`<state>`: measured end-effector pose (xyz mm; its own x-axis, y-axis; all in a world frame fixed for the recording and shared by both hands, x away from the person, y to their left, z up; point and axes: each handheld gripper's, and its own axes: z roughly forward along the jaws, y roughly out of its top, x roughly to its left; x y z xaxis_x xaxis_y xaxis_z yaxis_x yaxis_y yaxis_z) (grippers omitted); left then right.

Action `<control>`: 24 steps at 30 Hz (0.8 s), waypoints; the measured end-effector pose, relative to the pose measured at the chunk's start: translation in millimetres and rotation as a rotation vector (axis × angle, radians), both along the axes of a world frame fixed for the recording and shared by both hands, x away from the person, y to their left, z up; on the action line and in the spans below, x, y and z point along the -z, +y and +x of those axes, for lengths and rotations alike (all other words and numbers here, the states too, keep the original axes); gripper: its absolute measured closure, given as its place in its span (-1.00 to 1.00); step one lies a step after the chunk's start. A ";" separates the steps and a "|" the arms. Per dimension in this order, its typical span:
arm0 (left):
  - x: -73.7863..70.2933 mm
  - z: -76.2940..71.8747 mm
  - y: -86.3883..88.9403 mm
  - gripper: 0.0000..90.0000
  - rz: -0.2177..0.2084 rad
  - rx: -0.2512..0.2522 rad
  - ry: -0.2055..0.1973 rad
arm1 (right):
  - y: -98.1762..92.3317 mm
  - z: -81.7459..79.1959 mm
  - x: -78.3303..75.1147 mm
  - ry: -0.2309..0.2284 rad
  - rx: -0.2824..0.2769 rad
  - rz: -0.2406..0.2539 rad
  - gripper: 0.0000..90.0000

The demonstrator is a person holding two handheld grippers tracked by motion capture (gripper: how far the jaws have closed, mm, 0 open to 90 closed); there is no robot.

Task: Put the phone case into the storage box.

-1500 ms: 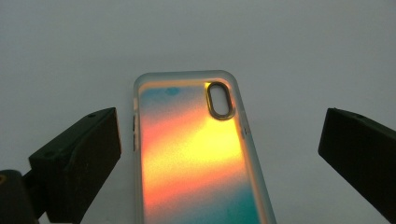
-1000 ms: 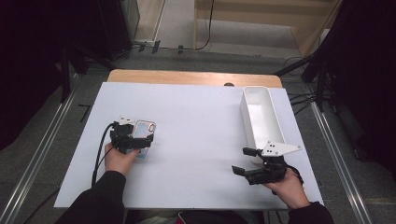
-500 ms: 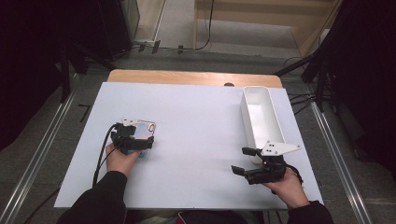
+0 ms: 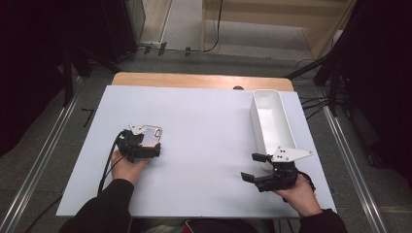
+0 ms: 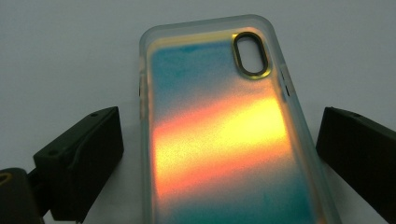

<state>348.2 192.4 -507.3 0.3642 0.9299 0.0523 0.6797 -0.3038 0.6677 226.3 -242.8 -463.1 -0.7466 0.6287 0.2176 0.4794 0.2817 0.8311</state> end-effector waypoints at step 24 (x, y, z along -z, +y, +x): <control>-1.2 -6.7 -1.6 -0.66 -0.015 -0.010 -0.020 | 0.1 -0.6 0.1 0.000 0.002 0.003 -0.65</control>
<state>341.6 190.8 -506.1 0.3543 0.9340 0.0458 0.6692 -0.2874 0.6852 225.8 -242.7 -463.2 -0.7456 0.6292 0.2194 0.4795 0.2781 0.8323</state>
